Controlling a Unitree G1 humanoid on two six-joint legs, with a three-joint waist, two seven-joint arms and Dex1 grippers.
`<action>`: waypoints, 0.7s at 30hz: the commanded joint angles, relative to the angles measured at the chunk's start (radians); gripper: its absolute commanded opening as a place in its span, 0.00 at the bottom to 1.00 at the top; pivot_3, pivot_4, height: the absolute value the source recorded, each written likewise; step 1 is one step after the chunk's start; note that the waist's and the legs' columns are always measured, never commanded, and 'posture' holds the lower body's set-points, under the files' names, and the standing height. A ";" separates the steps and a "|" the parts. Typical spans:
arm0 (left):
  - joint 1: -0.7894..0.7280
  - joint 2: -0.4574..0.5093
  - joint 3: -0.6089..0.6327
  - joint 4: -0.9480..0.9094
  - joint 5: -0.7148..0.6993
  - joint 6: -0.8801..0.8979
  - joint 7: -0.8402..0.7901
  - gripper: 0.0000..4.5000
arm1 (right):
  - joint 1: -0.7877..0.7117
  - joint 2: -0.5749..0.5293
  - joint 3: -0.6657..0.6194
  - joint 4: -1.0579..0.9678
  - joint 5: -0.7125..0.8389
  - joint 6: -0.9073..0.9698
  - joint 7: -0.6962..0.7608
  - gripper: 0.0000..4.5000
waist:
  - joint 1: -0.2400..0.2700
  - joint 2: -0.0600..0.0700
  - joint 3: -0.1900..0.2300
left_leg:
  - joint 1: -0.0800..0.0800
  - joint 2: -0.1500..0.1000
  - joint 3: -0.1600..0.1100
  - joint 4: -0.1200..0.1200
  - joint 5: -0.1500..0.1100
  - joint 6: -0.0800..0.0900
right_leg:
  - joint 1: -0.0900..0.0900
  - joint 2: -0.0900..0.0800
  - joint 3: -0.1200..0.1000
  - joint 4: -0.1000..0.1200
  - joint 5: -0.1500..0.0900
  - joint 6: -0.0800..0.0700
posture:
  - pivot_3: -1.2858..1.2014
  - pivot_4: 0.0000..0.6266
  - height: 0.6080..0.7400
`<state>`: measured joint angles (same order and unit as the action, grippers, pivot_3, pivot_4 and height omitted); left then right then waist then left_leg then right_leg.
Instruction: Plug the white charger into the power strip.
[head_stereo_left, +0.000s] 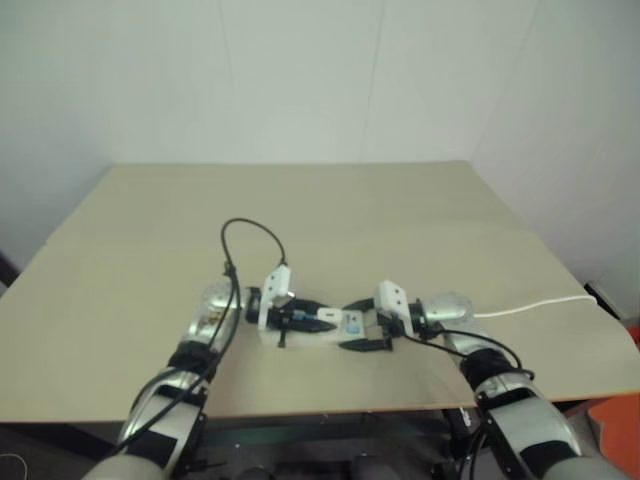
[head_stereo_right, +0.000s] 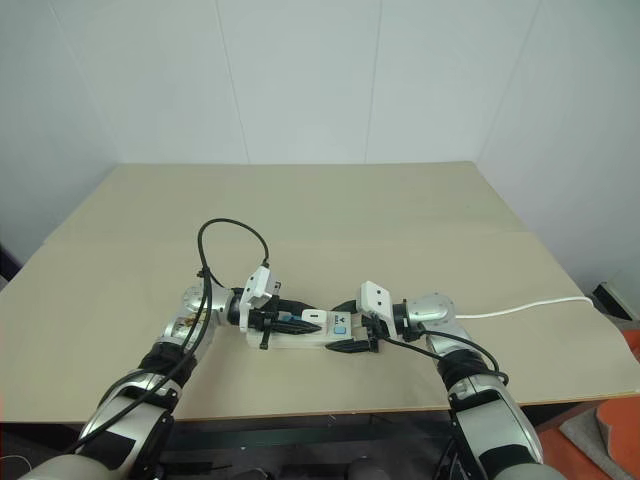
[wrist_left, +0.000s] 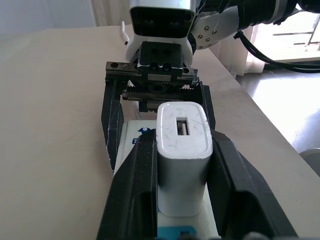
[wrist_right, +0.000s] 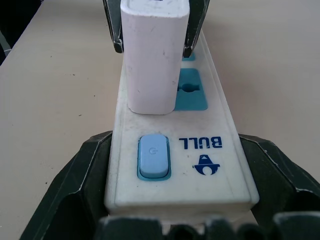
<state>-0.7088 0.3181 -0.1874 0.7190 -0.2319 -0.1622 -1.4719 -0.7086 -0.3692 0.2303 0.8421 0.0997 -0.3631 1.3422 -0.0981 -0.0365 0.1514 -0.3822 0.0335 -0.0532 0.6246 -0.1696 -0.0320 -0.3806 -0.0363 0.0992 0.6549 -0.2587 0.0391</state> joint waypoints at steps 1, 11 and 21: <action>0.042 0.030 -0.032 0.075 0.082 0.038 0.046 0.38 | 0.021 -0.005 0.025 0.019 -0.056 0.001 -0.018 0.76 | -0.001 0.000 0.000 | 0.000 0.000 0.000 0.000 -0.001 -0.002 | 0.000 0.000 0.000 0.000 0.000 0.000 | 0.52 0.24 1.00; 0.035 0.029 0.016 0.053 0.049 0.020 0.030 0.99 | 0.018 -0.006 0.024 0.023 -0.061 0.000 -0.020 0.76 | -0.002 0.001 -0.001 | -0.001 0.000 0.000 -0.002 -0.001 -0.002 | -0.002 0.000 0.000 0.000 0.000 0.000 | 0.52 0.24 1.00; 0.050 0.152 0.144 -0.121 -0.106 0.131 -0.067 0.99 | 0.011 -0.009 0.010 0.030 -0.056 0.003 -0.036 0.76 | -0.007 -0.002 0.005 | -0.004 0.000 0.001 -0.007 0.000 0.001 | -0.008 0.000 0.000 -0.001 0.000 -0.001 | 0.52 0.24 1.00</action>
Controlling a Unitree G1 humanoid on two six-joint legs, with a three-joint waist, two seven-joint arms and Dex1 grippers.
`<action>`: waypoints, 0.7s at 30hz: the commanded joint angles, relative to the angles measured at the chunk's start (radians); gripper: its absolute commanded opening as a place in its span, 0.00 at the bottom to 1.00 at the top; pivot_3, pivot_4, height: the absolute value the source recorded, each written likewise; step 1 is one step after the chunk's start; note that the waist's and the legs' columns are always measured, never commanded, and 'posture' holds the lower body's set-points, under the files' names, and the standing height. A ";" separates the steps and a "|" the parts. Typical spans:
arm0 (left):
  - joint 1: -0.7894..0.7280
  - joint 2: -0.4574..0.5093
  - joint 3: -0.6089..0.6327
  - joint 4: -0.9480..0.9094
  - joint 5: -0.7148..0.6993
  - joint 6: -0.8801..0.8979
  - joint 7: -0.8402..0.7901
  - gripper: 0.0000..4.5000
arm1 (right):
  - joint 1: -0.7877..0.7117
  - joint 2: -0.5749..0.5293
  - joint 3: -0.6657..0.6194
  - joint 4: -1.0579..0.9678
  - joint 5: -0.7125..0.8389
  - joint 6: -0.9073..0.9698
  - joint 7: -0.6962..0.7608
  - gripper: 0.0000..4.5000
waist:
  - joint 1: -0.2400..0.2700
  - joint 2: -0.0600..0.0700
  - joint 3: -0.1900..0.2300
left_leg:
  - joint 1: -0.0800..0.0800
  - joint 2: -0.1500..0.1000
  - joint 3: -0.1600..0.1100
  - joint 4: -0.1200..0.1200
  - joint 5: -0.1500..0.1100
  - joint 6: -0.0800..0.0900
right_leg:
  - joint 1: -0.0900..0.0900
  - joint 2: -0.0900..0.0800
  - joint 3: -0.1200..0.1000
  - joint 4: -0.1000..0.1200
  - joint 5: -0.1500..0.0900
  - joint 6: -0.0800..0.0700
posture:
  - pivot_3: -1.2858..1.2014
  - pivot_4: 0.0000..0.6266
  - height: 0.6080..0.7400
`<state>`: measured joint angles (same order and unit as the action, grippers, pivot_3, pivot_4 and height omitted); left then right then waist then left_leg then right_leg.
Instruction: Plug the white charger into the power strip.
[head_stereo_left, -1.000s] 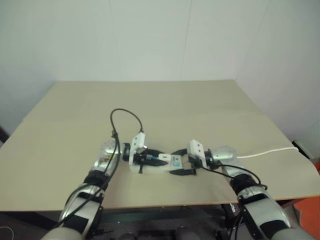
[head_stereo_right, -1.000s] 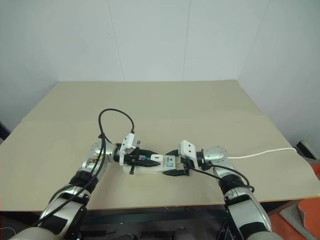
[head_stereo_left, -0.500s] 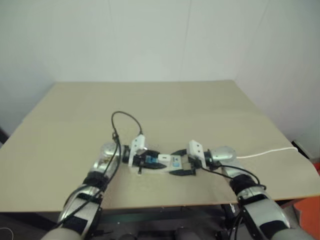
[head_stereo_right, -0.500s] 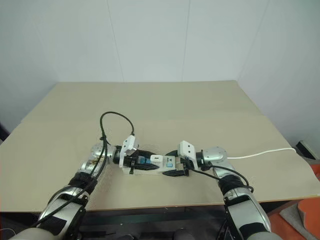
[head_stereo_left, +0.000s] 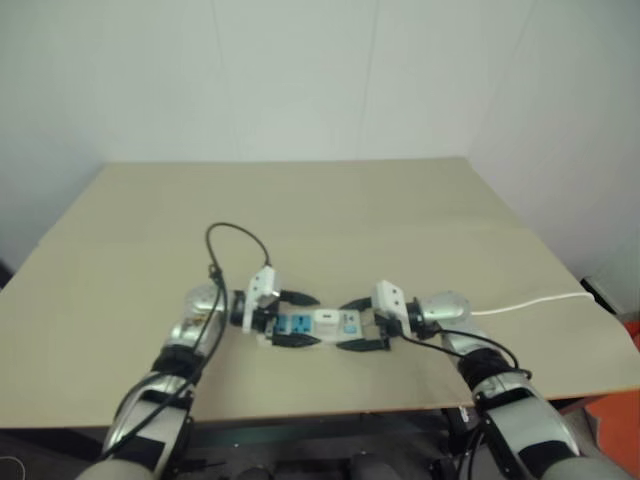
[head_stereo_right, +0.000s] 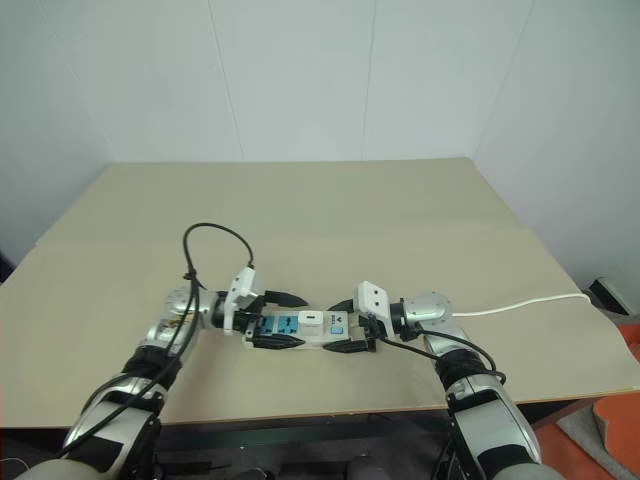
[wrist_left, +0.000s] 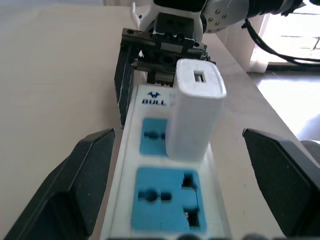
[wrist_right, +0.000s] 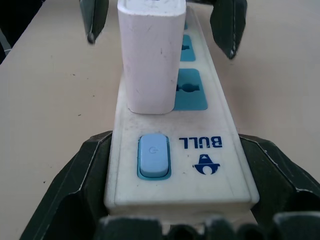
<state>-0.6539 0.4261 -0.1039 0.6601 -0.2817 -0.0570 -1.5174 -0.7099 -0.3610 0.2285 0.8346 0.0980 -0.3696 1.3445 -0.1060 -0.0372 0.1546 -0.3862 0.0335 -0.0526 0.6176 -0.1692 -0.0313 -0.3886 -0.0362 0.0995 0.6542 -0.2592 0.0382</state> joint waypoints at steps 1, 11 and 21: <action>0.000 0.061 0.071 -0.074 -0.063 0.031 -0.025 0.99 | 0.011 -0.018 0.007 0.039 -0.050 0.018 -0.035 0.76 | 0.002 -0.001 0.003 | 0.000 0.000 0.000 -0.001 0.001 0.001 | 0.000 0.000 0.000 0.000 0.000 0.000 | 0.52 0.24 1.00; 0.103 0.206 0.213 -0.167 -0.148 0.097 -0.015 1.00 | 0.053 -0.127 -0.082 -0.116 0.048 0.070 0.051 1.00 | 0.024 0.005 0.016 | -0.018 -0.001 0.000 -0.005 0.003 0.005 | -0.013 -0.003 -0.003 -0.008 0.003 0.007 | 0.52 0.24 1.00; 0.270 0.296 0.268 -0.334 -0.196 0.173 -0.001 1.00 | 0.250 -0.489 -0.243 -0.513 0.263 0.284 0.235 1.00 | 0.061 0.009 0.026 | -0.039 -0.003 0.002 -0.006 0.003 0.004 | -0.034 -0.006 -0.003 -0.008 0.005 0.004 | 0.52 0.24 1.00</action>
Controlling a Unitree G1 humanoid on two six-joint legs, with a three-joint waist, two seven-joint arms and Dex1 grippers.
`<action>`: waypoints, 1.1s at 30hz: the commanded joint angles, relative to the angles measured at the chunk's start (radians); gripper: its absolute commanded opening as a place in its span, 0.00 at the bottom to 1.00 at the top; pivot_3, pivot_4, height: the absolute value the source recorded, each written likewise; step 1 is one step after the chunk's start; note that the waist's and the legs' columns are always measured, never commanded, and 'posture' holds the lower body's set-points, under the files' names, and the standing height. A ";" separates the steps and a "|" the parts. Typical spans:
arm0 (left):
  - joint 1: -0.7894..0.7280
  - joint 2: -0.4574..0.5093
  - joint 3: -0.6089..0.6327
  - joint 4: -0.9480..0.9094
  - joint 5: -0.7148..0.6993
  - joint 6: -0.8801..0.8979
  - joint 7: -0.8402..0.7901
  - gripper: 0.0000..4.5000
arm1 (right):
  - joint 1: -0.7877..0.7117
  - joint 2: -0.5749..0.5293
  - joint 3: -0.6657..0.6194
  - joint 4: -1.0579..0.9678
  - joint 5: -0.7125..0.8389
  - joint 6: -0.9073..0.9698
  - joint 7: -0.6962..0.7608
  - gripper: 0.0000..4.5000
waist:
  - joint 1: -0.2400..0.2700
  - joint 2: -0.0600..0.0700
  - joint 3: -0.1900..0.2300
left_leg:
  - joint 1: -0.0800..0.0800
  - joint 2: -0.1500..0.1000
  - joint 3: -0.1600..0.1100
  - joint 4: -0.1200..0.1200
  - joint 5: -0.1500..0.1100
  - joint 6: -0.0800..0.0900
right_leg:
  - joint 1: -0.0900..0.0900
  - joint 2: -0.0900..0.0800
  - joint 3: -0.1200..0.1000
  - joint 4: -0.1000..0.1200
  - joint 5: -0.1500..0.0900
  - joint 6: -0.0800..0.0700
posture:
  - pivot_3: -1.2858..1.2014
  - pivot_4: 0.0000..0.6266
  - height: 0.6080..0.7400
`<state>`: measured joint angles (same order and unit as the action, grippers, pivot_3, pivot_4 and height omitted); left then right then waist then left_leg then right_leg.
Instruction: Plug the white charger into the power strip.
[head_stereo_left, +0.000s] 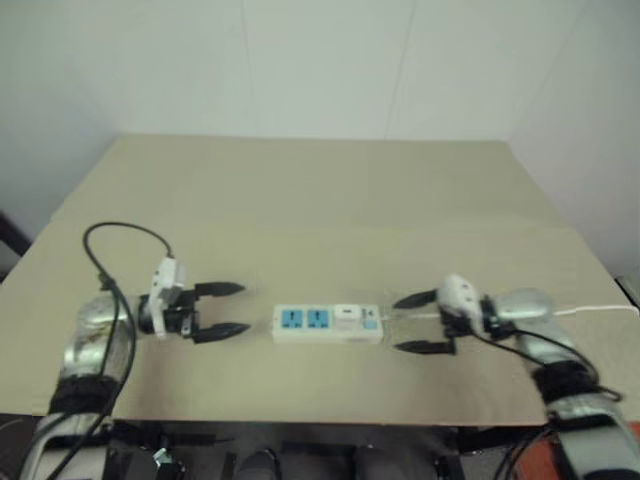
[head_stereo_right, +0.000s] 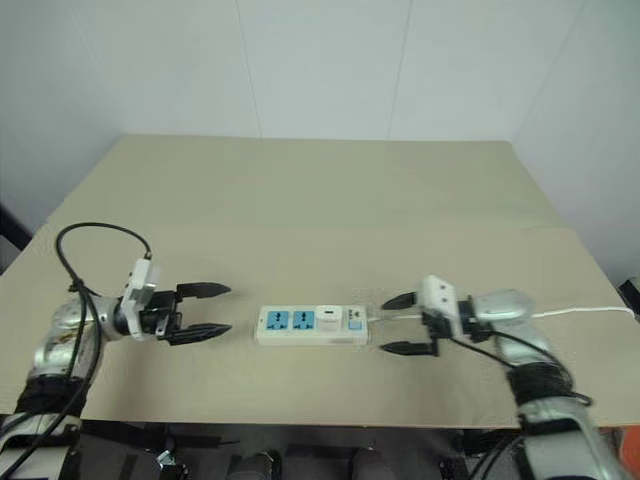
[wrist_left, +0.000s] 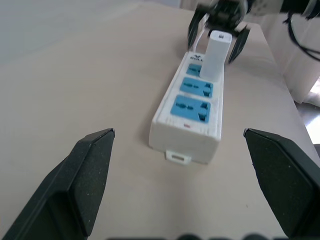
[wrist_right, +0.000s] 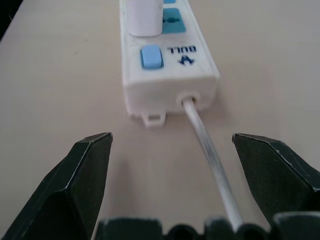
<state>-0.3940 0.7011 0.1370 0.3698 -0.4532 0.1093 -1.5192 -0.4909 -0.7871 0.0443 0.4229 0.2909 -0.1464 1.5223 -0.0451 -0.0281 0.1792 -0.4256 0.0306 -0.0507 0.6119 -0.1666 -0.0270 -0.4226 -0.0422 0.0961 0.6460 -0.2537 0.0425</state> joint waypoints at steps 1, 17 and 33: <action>0.012 0.023 0.027 -0.044 -0.024 0.010 0.006 1.00 | 0.055 -0.088 -0.079 -0.128 0.079 0.065 0.051 1.00 | 0.000 0.000 0.002 | 0.002 0.000 0.000 0.000 0.000 0.000 | 0.001 0.000 0.000 0.000 -0.003 0.004 | 0.52 0.24 1.00; -0.109 0.044 -0.059 0.019 -0.001 0.065 -0.059 1.00 | 0.307 -0.201 -0.311 -0.369 0.114 0.136 -0.159 1.00 | -0.001 -0.001 0.005 | 0.000 0.001 0.002 0.005 0.002 -0.001 | 0.002 0.001 0.001 0.000 0.001 0.008 | 0.52 0.24 1.00; -0.421 0.166 -0.527 0.277 -0.201 0.087 -0.095 1.00 | 0.546 -0.198 -0.441 -0.726 0.137 0.318 -0.355 1.00 | -0.004 -0.003 0.006 | -0.004 0.002 0.002 0.016 0.002 -0.001 | 0.002 0.002 0.001 0.002 0.003 0.011 | 0.52 0.24 1.00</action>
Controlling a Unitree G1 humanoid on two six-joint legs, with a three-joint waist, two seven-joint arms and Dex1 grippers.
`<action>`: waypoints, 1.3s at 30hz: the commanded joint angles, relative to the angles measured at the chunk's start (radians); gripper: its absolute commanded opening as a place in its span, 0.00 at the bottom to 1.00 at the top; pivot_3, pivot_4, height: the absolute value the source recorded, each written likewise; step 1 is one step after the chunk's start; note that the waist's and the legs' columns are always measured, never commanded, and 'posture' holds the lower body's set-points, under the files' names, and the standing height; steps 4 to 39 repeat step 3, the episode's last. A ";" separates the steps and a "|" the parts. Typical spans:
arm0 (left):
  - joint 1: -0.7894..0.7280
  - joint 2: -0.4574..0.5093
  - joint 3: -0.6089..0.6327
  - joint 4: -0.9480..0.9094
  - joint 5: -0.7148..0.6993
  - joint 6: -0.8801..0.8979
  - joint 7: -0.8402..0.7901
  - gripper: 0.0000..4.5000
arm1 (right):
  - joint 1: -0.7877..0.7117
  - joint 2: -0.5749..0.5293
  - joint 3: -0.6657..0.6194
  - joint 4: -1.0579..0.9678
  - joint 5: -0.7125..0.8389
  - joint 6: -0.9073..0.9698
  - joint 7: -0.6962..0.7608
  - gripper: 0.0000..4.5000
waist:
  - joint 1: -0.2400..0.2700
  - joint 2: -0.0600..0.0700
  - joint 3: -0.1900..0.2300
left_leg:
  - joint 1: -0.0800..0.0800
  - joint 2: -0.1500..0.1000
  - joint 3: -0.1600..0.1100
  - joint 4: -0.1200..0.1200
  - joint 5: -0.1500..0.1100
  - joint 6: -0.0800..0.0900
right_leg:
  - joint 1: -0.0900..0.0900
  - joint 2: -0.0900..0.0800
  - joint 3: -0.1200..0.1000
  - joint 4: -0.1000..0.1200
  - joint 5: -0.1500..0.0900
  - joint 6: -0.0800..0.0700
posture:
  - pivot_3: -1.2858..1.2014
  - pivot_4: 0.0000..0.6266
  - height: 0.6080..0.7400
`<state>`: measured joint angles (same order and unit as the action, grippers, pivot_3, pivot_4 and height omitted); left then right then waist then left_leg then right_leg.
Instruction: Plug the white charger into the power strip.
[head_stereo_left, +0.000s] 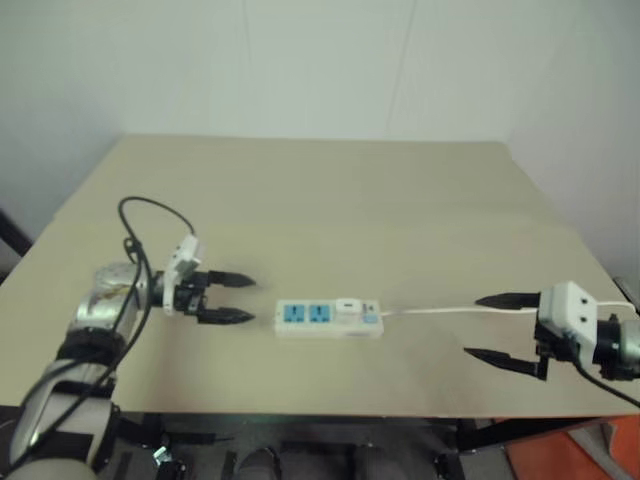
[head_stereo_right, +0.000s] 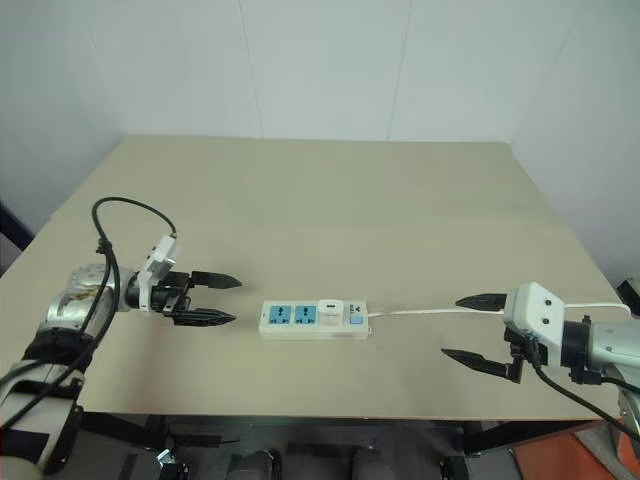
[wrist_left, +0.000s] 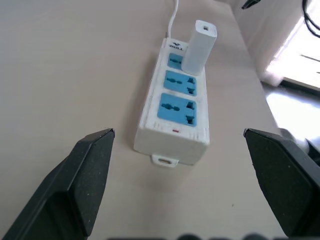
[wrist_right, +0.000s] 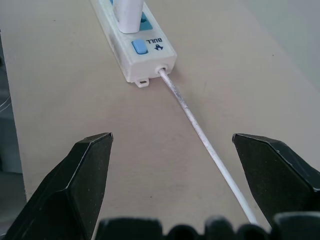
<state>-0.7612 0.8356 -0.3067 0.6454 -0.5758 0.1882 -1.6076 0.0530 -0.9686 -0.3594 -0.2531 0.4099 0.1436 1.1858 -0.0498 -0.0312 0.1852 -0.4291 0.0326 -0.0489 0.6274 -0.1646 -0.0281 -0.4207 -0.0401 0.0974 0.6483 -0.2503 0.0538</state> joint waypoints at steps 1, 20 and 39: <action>-0.077 0.031 -0.112 0.023 -0.081 -0.008 -0.007 1.00 | 0.008 -0.022 -0.037 -0.060 0.018 0.033 -0.015 1.00 | 0.004 0.000 0.000 | 0.000 0.000 0.000 0.000 0.000 0.000 | 0.000 0.000 0.000 0.000 0.000 0.000 | 0.52 0.24 1.00; -0.117 0.028 -0.156 0.061 -0.093 -0.030 -0.007 1.00 | 0.024 -0.033 -0.044 -0.079 0.016 0.042 -0.006 1.00 | 0.006 0.000 0.000 | 0.000 0.000 0.000 0.001 0.000 0.000 | 0.000 0.000 0.000 0.000 0.000 0.000 | 0.52 0.24 1.00; -0.117 0.028 -0.156 0.061 -0.093 -0.030 -0.007 1.00 | 0.024 -0.033 -0.044 -0.079 0.016 0.042 -0.006 1.00 | 0.006 0.000 0.000 | 0.000 0.000 0.000 0.001 0.000 0.000 | 0.000 0.000 0.000 0.000 0.000 0.000 | 0.52 0.24 1.00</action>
